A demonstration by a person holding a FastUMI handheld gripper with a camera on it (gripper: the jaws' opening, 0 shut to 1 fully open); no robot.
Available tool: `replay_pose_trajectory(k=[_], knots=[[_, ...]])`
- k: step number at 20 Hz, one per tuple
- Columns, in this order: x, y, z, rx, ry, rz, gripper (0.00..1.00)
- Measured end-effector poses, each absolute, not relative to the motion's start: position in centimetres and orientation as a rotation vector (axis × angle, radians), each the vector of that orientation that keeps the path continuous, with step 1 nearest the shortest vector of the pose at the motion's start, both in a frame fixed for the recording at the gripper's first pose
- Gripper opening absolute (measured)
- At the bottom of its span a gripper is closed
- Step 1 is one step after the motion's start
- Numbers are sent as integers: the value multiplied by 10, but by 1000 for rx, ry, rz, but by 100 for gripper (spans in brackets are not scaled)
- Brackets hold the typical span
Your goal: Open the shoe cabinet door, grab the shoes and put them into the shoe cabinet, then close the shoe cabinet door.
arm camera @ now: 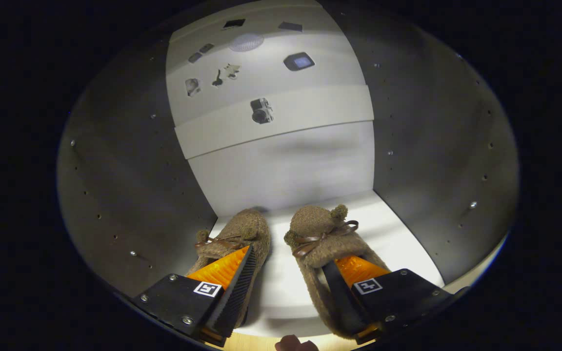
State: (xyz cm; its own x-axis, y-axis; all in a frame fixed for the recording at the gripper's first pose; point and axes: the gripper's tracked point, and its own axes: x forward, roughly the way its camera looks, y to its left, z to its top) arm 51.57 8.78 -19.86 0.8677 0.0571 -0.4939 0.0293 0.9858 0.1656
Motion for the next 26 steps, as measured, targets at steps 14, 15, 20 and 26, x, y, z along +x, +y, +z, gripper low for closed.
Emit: replay_pose_trajectory(k=[14,15,20,26], knots=[[332,110,-128,147,400,-27,93],[314,110,-126,153,400,-34,93],[225,108,-111,147,399,-50,93],[150,85,-83,178,350,-24,93]])
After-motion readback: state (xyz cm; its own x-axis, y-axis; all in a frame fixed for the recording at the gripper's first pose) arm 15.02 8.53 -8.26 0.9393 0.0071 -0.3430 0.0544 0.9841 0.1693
